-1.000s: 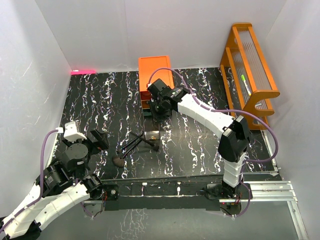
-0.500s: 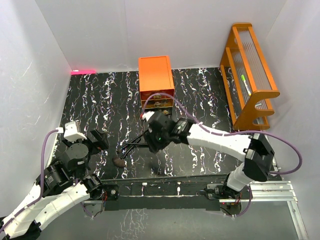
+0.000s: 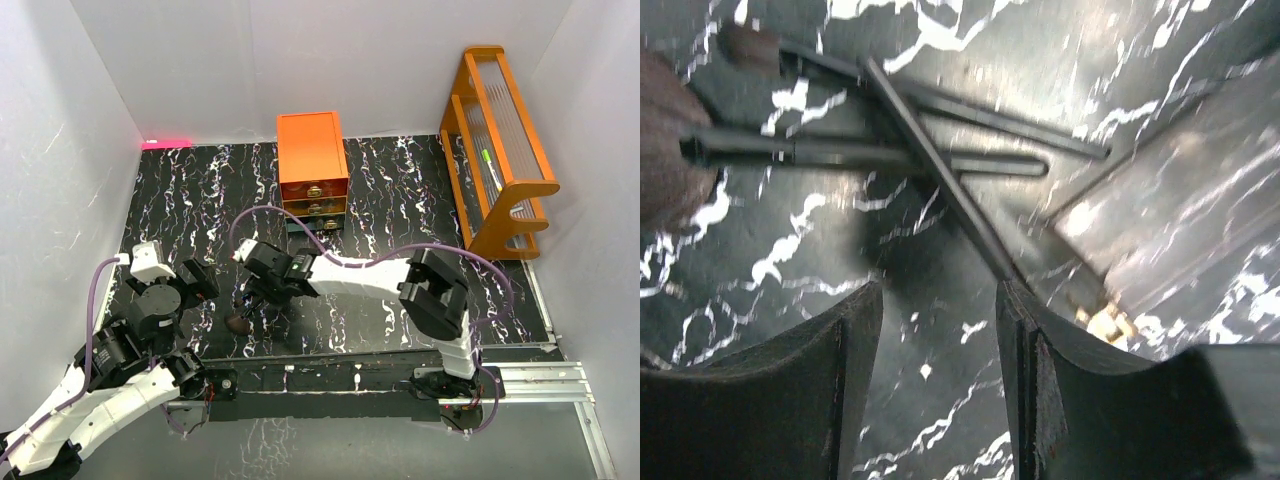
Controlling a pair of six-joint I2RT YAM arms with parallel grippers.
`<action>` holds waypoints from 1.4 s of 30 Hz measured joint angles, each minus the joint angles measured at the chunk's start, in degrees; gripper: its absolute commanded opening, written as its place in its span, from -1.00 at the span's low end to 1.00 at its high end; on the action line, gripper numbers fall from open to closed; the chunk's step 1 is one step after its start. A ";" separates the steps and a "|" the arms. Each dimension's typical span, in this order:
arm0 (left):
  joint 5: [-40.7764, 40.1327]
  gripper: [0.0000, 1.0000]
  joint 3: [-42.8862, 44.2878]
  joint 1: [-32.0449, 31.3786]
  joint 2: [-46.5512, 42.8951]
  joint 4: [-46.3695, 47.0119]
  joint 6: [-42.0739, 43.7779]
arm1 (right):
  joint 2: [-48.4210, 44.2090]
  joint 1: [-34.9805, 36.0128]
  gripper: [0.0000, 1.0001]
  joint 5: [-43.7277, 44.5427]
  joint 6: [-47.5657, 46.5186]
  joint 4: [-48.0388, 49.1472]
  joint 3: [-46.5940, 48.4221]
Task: Organize the makeup
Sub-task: Move the makeup brush to the center of the board.
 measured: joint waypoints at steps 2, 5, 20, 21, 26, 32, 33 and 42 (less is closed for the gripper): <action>-0.13 0.82 0.00 0.02 0.00 -0.02 -0.13 | 2.69 0.02 0.04 1.18 -1.77 0.07 3.56; -0.31 0.82 0.00 0.00 -0.02 -0.22 -0.37 | 4.72 0.02 0.04 2.27 -4.26 1.05 5.97; -0.76 0.82 0.00 0.00 -0.92 -0.39 -0.55 | 9.38 0.00 -0.09 3.21 -7.54 0.35 8.37; -0.74 0.82 0.00 0.02 -0.92 -0.39 -0.55 | 9.38 0.00 -0.10 3.21 -7.58 0.35 8.39; -0.76 0.82 0.00 0.02 -0.92 -0.39 -0.55 | 9.60 -0.46 -0.17 3.17 -7.67 0.37 8.15; -0.76 0.82 0.00 0.00 -0.92 -0.39 -0.55 | 10.56 -1.33 -0.19 2.97 -7.54 0.28 7.19; -0.76 0.82 0.00 0.00 -0.92 -0.39 -0.55 | 10.56 -1.44 -0.21 2.99 -7.54 0.39 7.10; -0.92 0.82 0.00 0.02 -0.92 -0.39 -0.55 | 10.54 -1.77 -0.68 1.66 -6.62 0.76 6.82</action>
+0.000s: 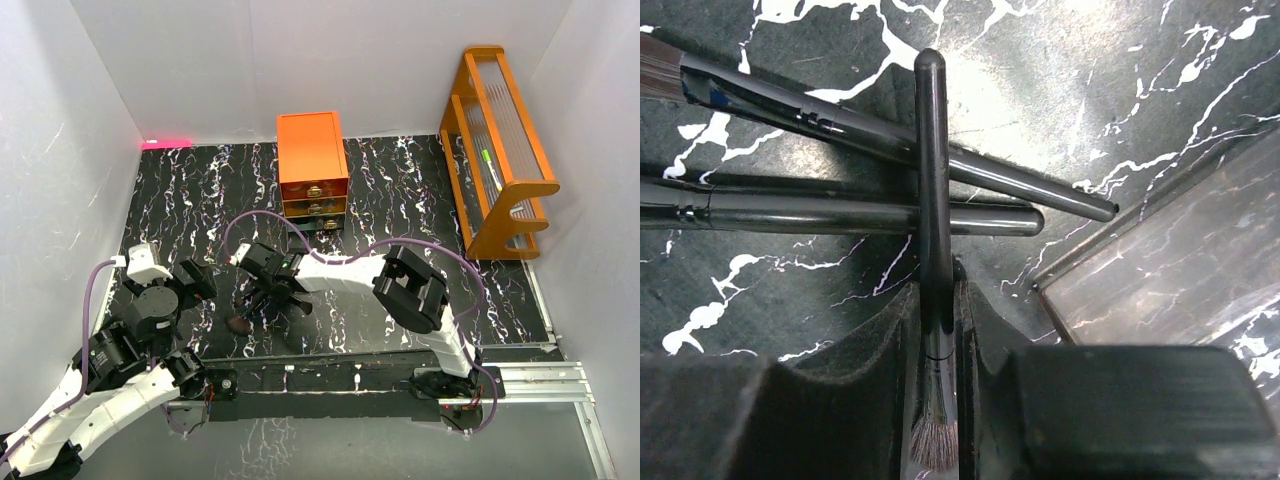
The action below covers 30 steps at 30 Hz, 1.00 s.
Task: Organize the makeup
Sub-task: Move the makeup brush to the center of the board.
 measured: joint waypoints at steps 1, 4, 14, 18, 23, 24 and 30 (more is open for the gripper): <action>-0.04 0.82 0.00 0.00 0.00 0.00 0.00 | -0.02 0.00 -0.69 -0.46 0.20 -0.13 0.00; -0.11 0.82 0.00 -0.02 0.00 0.00 0.00 | -0.50 0.00 -0.69 -2.21 1.18 -0.61 -0.42; -0.22 0.82 0.00 0.00 0.00 0.00 0.00 | -6.25 3.19 -0.26 -7.10 5.05 -2.43 -8.00; -0.20 0.82 0.00 0.00 0.07 0.00 0.00 | -6.34 3.67 -0.11 -7.80 5.79 -2.05 -8.31; -0.22 0.82 0.00 -0.02 0.09 -0.02 -0.02 | -6.86 3.65 -0.05 -7.15 6.78 -1.20 -9.14; -0.22 0.82 0.00 -0.02 0.09 -0.02 -0.02 | -7.32 3.67 -0.04 -6.75 6.99 -0.96 -9.75; -0.22 0.82 0.00 -0.02 0.11 -0.02 -0.02 | -12.68 3.65 -0.03 -4.50 7.91 -1.09 -16.22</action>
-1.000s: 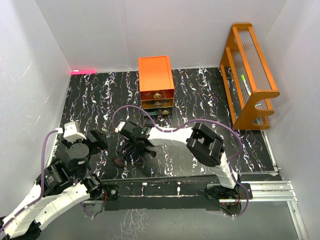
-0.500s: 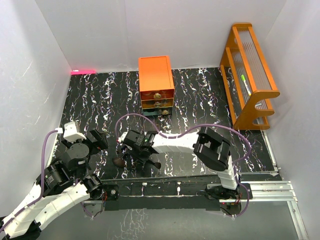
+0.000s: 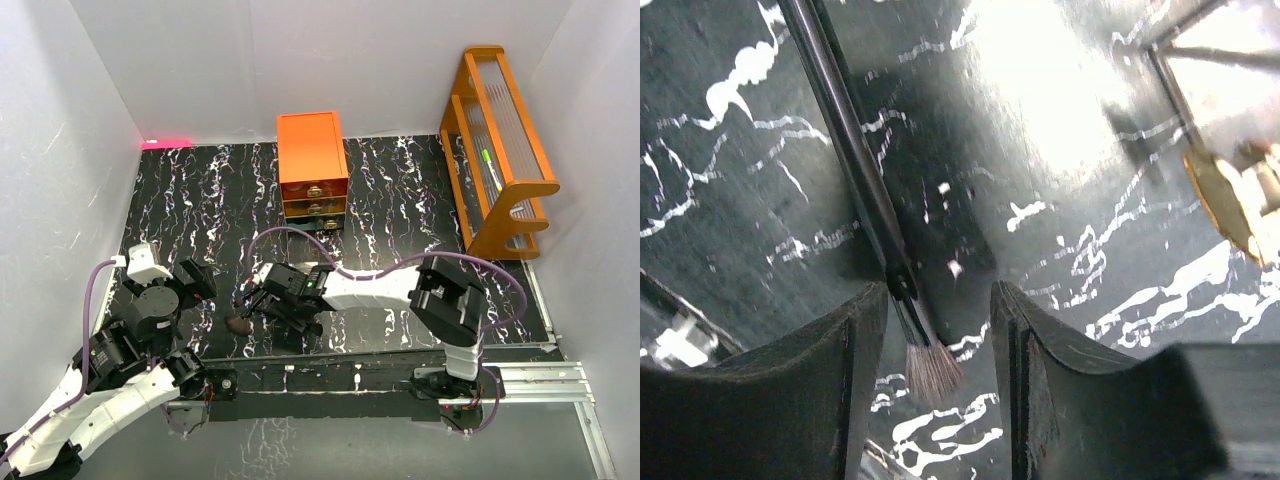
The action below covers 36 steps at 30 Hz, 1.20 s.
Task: Organize the makeup
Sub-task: Move the makeup brush to the center of the board, then pick up the makeup brush from the center of the board.
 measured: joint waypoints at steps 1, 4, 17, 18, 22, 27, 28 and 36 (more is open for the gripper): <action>0.00 0.82 0.00 0.00 0.00 0.02 0.00 | -1.14 -0.04 -0.03 0.17 0.15 0.04 -1.11; 0.00 0.82 0.00 0.00 0.11 0.02 0.02 | -4.31 -0.13 -0.03 0.24 0.79 0.24 -4.07; -0.02 0.82 0.00 0.02 0.28 0.00 0.02 | -7.85 -0.26 -0.04 -2.58 1.16 4.90 -7.89; -0.02 0.82 0.00 0.02 0.28 0.00 0.02 | -7.80 -0.28 -0.04 -2.62 1.16 5.07 -7.89; -0.02 0.82 0.00 0.02 0.33 0.00 0.00 | -6.54 -0.33 -0.08 -3.58 1.16 6.29 -7.89; -0.02 0.82 0.00 0.00 0.61 0.00 0.02 | -5.09 -0.33 -0.16 -5.16 1.18 6.75 -7.91; -0.02 0.82 0.00 0.00 0.63 0.00 0.00 | -5.05 -0.33 -0.17 -5.42 1.18 6.86 -7.96; -0.02 0.82 0.00 0.00 0.66 0.00 0.02 | -5.05 -0.37 -0.37 -7.30 1.42 7.80 -9.03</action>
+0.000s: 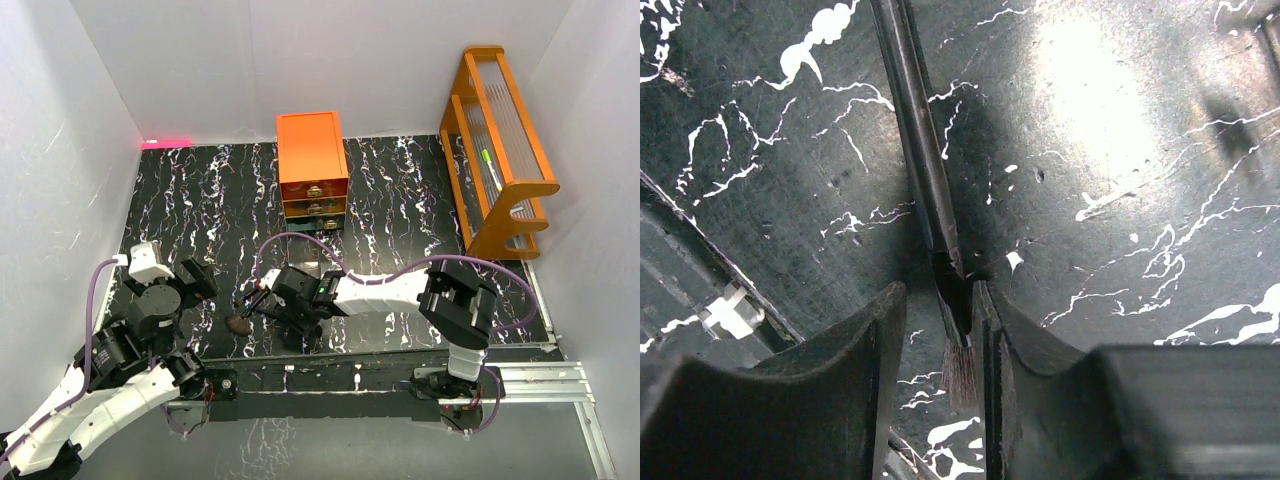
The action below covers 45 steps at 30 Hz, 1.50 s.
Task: Organize the makeup
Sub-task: Pick up the makeup brush from the center of the board, then place the makeup brush in the drawer.
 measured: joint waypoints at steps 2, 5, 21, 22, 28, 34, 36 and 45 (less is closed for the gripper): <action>0.00 0.82 0.00 0.02 0.00 0.00 -0.02 | 0.00 0.00 -0.51 -0.09 0.04 0.17 -0.04; -0.02 0.82 0.00 0.00 0.00 0.00 -0.02 | 0.00 -0.11 -0.77 -0.44 0.15 0.26 -0.13; -0.04 0.82 0.00 0.00 0.00 0.00 -0.20 | -7.58 -0.22 -0.85 2.89 1.73 -8.55 6.10; -0.04 0.82 0.00 0.00 0.00 0.00 -0.20 | -8.66 -0.26 -0.85 3.37 1.77 -9.60 7.93; -0.02 0.82 0.00 0.02 0.00 0.00 -0.17 | -11.32 -3.87 -0.84 3.87 2.51 -15.91 18.86; 0.00 0.82 0.00 0.00 0.35 0.00 -0.17 | -9.99 -17.40 -0.84 -3.72 3.72 -21.20 25.11; -0.02 0.82 0.00 0.00 0.44 0.00 -0.17 | -8.96 -21.27 -0.85 -5.77 4.31 -22.34 26.40; 0.00 0.82 0.00 0.00 0.44 0.00 -0.17 | -4.22 -25.03 -0.85 -12.83 6.01 -25.90 27.91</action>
